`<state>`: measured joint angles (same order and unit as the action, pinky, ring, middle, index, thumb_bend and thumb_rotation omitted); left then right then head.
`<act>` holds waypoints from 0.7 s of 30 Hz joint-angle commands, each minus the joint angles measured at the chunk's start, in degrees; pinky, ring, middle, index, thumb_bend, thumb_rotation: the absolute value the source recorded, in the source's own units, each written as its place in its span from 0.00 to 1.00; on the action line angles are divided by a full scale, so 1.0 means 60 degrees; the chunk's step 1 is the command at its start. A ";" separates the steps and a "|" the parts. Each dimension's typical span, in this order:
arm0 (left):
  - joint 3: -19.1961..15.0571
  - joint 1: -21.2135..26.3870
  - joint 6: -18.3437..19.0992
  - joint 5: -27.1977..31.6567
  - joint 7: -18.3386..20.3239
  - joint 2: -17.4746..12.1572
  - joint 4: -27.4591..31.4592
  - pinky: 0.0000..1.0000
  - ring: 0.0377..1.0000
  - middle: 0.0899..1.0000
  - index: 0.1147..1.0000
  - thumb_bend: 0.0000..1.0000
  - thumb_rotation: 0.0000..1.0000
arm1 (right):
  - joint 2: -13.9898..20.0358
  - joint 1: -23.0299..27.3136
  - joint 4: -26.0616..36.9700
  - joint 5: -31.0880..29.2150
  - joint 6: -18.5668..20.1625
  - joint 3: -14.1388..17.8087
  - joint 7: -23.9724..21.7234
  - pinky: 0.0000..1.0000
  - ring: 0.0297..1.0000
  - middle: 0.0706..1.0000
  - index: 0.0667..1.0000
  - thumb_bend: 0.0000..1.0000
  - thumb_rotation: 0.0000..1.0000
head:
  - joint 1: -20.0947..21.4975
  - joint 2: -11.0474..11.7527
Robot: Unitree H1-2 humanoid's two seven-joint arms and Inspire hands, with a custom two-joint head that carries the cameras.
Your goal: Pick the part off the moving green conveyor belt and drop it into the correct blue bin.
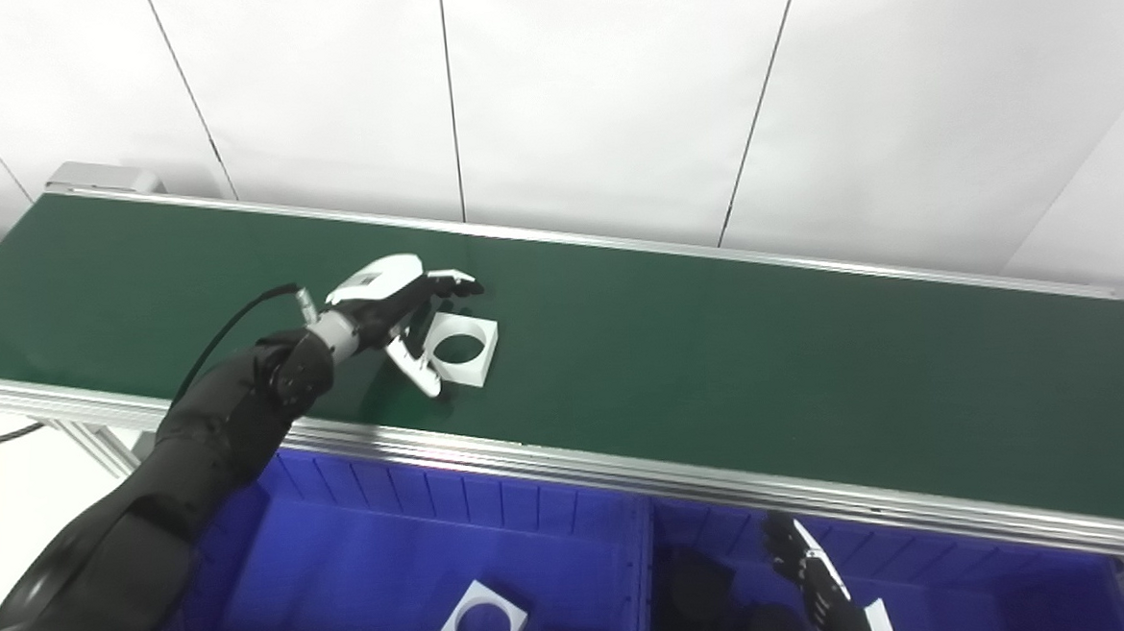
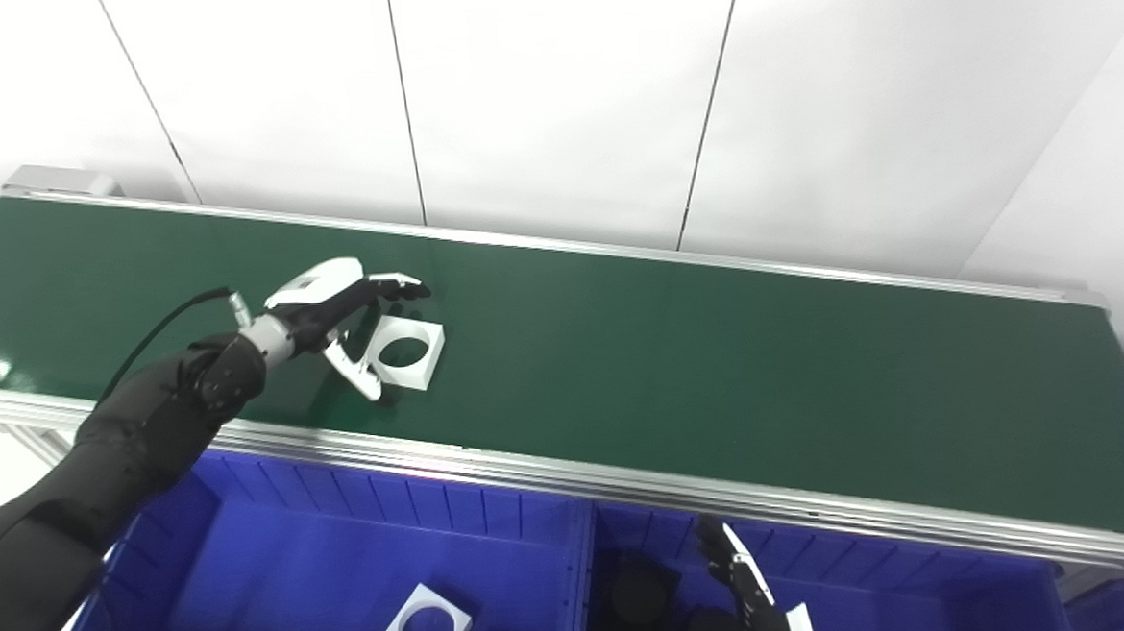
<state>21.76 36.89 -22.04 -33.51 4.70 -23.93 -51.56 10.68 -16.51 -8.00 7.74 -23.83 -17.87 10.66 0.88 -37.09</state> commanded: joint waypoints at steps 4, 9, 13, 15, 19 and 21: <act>0.0079 0.0180 -0.0235 -0.0188 -0.0645 -0.0089 0.0095 0.28 0.31 0.44 0.44 0.53 0.00 | 0.0040 -0.0029 0.0294 -0.0052 -0.0515 0.0013 0.0028 0.88 0.88 0.89 0.90 0.85 0.39 | -0.0025 -0.0016; 0.0038 0.0134 -0.0379 -0.0068 -0.0776 -0.0092 0.0216 0.39 0.37 0.44 0.46 0.50 0.00 | 0.0036 -0.0038 0.0323 -0.0035 -0.0515 0.0030 0.0020 0.86 0.88 0.89 0.90 0.84 0.39 | -0.0016 -0.0058; -0.0054 0.0130 -0.0570 0.0013 -0.0981 -0.0047 0.0178 0.40 0.38 0.44 0.46 0.50 0.00 | 0.0018 -0.0040 0.0351 -0.0134 -0.0515 0.0042 -0.0023 0.88 0.88 0.88 0.90 0.84 0.38 | -0.0008 -0.0074; -0.0068 0.0116 -0.0676 0.0028 -0.1116 -0.0030 0.0159 0.40 0.38 0.43 0.47 0.50 0.00 | 0.0018 -0.0043 0.0349 -0.0084 -0.0515 0.0040 0.0017 0.87 0.88 0.88 0.90 0.84 0.39 | 0.0003 -0.0093; -0.0124 -0.0144 -0.0803 0.0169 -0.1480 -0.0091 0.0747 0.39 0.37 0.43 0.47 0.50 0.00 | 0.0027 -0.0078 0.0372 0.0006 -0.0515 0.0048 0.0066 0.86 0.88 0.88 0.90 0.84 0.40 | -0.0005 -0.0121; -0.0262 -0.0366 -0.0813 0.0484 -0.1653 -0.0112 0.1275 0.40 0.39 0.44 0.46 0.50 0.00 | 0.0013 -0.0103 0.0390 -0.0052 -0.0515 0.0065 -0.0004 0.87 0.88 0.89 0.90 0.84 0.39 | 0.0022 -0.0162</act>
<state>21.31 33.58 -25.19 -32.80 -2.60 -23.39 -46.61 10.68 -16.95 -7.71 7.74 -23.83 -17.82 10.66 1.05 -38.14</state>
